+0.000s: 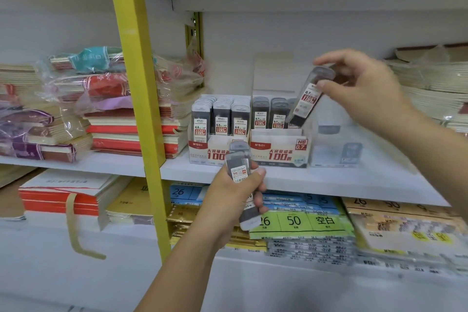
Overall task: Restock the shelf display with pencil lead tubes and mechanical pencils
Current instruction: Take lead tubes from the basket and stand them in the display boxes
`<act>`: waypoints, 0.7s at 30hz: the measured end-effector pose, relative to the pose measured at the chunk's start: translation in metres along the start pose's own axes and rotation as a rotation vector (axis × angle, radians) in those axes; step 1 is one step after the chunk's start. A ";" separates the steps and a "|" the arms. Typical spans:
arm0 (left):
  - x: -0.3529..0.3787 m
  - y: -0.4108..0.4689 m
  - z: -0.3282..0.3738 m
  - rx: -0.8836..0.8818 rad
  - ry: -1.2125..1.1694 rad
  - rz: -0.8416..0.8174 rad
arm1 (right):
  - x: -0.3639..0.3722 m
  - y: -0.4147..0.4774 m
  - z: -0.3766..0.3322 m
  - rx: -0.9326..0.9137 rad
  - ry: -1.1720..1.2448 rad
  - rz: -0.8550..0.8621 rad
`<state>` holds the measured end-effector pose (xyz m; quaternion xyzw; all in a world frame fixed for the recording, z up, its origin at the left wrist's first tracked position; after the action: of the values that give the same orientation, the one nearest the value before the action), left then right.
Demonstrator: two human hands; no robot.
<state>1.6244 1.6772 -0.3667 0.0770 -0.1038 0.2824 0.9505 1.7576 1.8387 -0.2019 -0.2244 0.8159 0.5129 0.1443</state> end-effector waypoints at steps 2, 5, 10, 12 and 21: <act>0.000 0.005 0.000 0.007 -0.034 0.012 | 0.007 0.021 0.007 -0.017 -0.178 -0.046; 0.001 0.010 0.002 0.004 -0.133 -0.028 | 0.023 0.035 0.025 0.019 -0.300 -0.146; -0.001 0.011 0.007 0.014 -0.242 -0.162 | 0.037 0.043 0.047 0.021 -0.362 -0.187; -0.005 0.011 0.006 0.046 -0.153 -0.141 | 0.042 0.046 0.053 0.010 -0.457 -0.237; -0.012 0.002 0.012 0.113 -0.102 -0.144 | 0.041 0.003 0.013 -0.017 -0.387 -0.096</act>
<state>1.6121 1.6701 -0.3581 0.1522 -0.1303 0.2146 0.9559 1.7205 1.8426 -0.2242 -0.1614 0.7570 0.5458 0.3210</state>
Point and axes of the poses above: each hand's wrist, its own y-axis towards the middle knuckle, its own x-axis out of the palm, z = x × y, the point moved 4 cm from there along y, towards the middle knuckle, and after that the axes turned 2 degrees about -x, right-handed, at the moved point
